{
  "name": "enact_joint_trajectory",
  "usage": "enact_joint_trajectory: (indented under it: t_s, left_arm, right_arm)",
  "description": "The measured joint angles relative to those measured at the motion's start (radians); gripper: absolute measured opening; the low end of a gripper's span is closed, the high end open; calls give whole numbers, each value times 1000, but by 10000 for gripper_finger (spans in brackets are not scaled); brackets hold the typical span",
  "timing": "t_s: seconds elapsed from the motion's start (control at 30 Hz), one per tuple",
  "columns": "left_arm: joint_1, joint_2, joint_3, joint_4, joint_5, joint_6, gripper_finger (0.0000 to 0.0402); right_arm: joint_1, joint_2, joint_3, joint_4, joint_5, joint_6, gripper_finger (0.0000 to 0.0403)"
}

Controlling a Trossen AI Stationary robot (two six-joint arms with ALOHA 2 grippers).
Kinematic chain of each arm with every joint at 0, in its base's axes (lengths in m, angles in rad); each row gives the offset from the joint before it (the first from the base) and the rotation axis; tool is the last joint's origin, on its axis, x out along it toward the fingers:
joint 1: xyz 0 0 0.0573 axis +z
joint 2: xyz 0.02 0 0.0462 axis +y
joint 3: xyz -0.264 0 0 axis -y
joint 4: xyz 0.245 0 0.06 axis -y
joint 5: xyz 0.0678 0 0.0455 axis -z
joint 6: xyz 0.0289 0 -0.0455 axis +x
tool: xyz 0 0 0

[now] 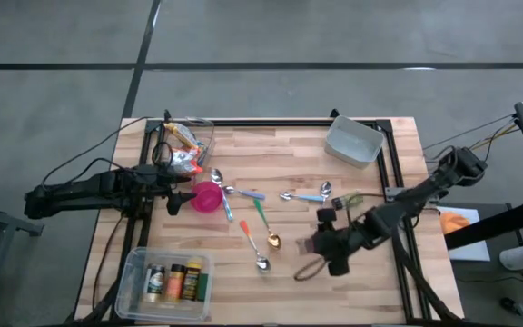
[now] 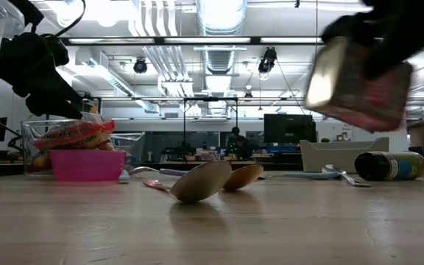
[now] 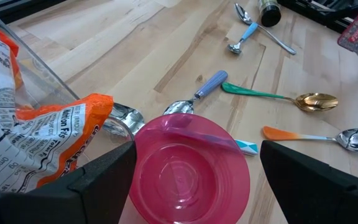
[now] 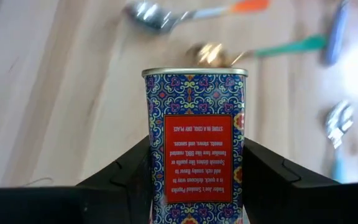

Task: Pick & Place Food Item
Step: Put the red seasoning can into the white bin

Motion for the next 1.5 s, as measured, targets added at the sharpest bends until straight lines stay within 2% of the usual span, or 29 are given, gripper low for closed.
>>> enact_joint_trajectory:
  t_s: [0.33, 0.67, 0.9, 1.13, 1.4, 1.5]
  left_arm:
    - [0, 0, 0, 0, 0, 0, 346]
    - [0, 2, 0, 0, 0, 0, 346]
    - [0, 2, 0, 0, 0, 0, 346]
    - [0, 2, 0, 0, 0, 0, 346]
    - [0, 2, 0, 0, 0, 0, 346]
    - [0, 2, 0, 0, 0, 0, 346]
  right_arm:
    - [-175, 49, 64, 222, -46, -175, 185]
    - [-261, 279, 285, 244, -145, -315, 186]
    - [-302, 456, 468, 229, -241, -334, 186]
    - [-341, 580, 594, 229, -256, -336, 186]
    - [-369, 722, 754, 228, -324, -276, 186]
    - [-369, 779, 825, 170, -329, -274, 186]
